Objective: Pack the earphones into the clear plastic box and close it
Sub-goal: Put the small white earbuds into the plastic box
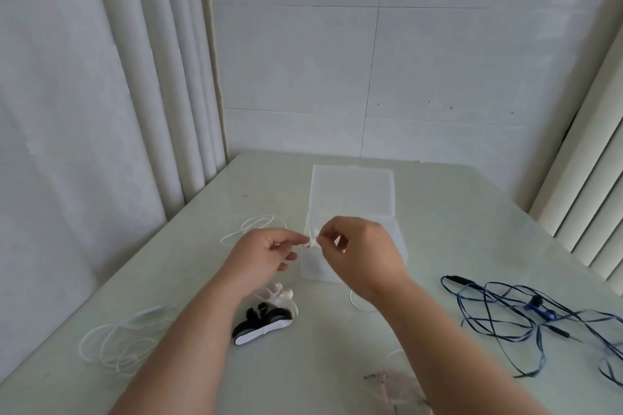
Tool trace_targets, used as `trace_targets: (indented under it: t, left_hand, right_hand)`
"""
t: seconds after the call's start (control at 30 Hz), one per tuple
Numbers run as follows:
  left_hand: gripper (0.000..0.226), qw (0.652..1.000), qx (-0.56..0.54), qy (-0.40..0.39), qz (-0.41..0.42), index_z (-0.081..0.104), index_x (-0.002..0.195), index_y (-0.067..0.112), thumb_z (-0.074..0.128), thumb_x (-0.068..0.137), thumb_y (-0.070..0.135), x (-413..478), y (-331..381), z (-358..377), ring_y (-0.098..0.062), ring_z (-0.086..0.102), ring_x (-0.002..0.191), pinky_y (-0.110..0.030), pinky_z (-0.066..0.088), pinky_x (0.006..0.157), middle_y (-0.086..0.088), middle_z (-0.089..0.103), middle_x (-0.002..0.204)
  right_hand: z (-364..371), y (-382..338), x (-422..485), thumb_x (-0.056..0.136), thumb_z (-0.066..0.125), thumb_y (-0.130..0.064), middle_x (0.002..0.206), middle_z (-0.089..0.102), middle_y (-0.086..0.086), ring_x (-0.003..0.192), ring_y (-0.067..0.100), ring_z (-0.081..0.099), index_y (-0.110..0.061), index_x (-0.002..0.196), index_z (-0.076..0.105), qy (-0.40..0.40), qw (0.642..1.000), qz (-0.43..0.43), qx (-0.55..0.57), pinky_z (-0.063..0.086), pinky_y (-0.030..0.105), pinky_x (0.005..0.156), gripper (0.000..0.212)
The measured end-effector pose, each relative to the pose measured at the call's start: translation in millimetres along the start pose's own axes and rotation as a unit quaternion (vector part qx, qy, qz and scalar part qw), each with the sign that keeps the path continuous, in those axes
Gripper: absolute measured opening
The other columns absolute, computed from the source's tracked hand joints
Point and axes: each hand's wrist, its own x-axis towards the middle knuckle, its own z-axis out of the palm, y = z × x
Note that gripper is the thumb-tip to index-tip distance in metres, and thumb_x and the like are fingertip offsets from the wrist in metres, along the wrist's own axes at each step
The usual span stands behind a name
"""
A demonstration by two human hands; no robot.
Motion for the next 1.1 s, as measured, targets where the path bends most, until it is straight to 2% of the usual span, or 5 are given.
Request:
trace_targets:
  t: [0.1, 0.23, 0.5, 0.7, 1.1]
  left_hand:
    - [0.05, 0.999, 0.045, -0.001, -0.007, 0.07, 0.084, 0.058, 0.049, 0.096, 0.014, 1, -5, -4, -0.011, 0.059, 0.068, -0.024, 0.049, 0.057, 0.006, 0.072, 0.092]
    - [0.048, 0.999, 0.043, -0.007, 0.007, 0.068, 0.089, 0.054, 0.051, 0.096, 0.009, -5, -3, -4, 0.015, 0.055, 0.058, -0.019, 0.043, 0.061, 0.025, 0.066, 0.089]
    - [0.05, 0.998, 0.048, -0.018, 0.023, 0.068, 0.094, 0.055, 0.051, 0.096, 0.008, -6, -3, -7, 0.015, 0.06, 0.076, -0.018, 0.043, 0.072, 0.024, 0.069, 0.101]
    - [0.043, 0.999, 0.03, -0.026, 0.018, 0.069, 0.104, 0.043, 0.05, 0.096, 0.005, -7, -1, -7, 0.014, 0.055, 0.06, -0.011, 0.036, 0.055, 0.017, 0.069, 0.103]
    - [0.046, 0.999, 0.025, -0.023, 0.018, 0.069, 0.099, 0.047, 0.052, 0.095, 0.004, -5, -3, -6, 0.011, 0.057, 0.066, -0.013, 0.04, 0.063, 0.017, 0.07, 0.098]
  right_hand:
    - [7, -1, -18, 0.087, 0.059, -0.026, 0.072, 0.06, -0.016, 0.07, 0.009, 0.057, -0.025, 0.082, 0.07, -0.06, 0.997, -0.047, 0.006, 0.049, 0.025, 0.066, 0.013]
    - [13, 7, -22, 0.087, 0.059, -0.024, 0.073, 0.057, -0.017, 0.07, 0.009, 0.057, -0.021, 0.086, 0.072, -0.114, 0.993, -0.03, 0.0, 0.051, 0.028, 0.07, 0.013]
    - [27, -5, -27, 0.074, 0.077, -0.04, 0.106, 0.061, -0.014, 0.083, 0.008, 0.058, -0.032, 0.111, 0.057, -0.275, 0.961, 0.0, -0.003, 0.045, 0.023, 0.07, 0.043]
    - [35, -7, -30, 0.082, 0.069, -0.028, 0.078, 0.056, -0.016, 0.073, 0.008, 0.05, -0.024, 0.096, 0.066, -0.247, 0.968, -0.051, -0.007, 0.037, 0.014, 0.058, 0.016]
    - [23, 4, -26, 0.077, 0.056, -0.013, 0.085, 0.066, -0.003, 0.079, 0.019, 0.058, -0.021, 0.084, 0.062, -0.238, 0.967, -0.056, -0.067, 0.052, 0.031, 0.07, 0.012]
